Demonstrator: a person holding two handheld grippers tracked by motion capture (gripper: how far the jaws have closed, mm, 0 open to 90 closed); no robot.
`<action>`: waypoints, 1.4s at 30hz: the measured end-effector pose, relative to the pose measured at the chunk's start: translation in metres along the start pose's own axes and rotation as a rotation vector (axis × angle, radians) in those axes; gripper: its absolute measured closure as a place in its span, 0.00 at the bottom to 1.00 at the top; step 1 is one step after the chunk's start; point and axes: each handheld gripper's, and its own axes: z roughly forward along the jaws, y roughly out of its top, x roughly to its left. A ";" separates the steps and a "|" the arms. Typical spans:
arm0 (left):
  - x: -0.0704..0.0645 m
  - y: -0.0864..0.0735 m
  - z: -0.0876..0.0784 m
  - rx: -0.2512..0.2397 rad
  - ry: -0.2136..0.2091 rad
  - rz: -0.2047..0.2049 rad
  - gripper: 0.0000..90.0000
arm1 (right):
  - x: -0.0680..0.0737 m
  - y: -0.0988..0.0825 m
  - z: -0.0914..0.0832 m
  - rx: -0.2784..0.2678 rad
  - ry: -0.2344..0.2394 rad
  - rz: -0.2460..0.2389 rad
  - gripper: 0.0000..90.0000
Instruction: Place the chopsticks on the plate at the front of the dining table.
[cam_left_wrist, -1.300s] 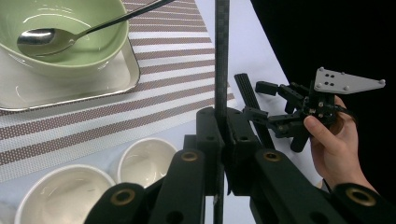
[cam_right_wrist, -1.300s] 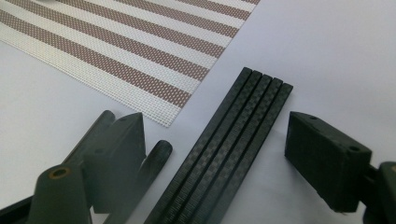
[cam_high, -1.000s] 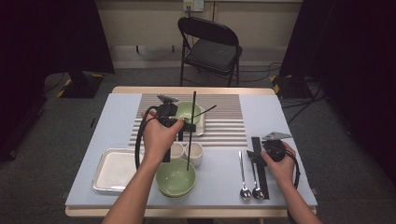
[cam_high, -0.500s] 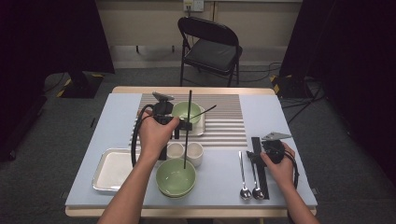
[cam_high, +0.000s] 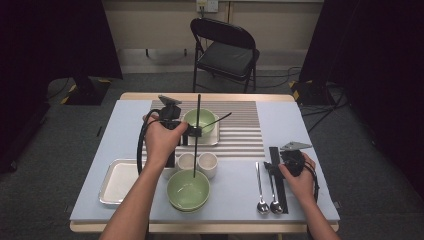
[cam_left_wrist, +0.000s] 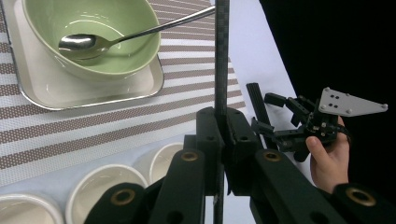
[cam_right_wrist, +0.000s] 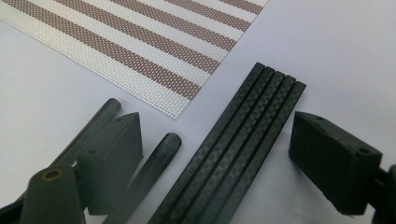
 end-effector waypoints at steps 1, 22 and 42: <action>0.000 0.000 0.000 -0.002 0.002 -0.002 0.96 | 0.000 0.000 0.000 0.001 0.000 0.000 0.18; 0.012 0.018 -0.004 -0.004 0.050 -0.007 0.96 | 0.000 0.000 0.000 -0.002 -0.004 -0.005 0.18; 0.024 0.030 -0.004 -0.007 0.073 -0.037 0.96 | 0.000 0.000 0.000 -0.001 -0.006 -0.004 0.18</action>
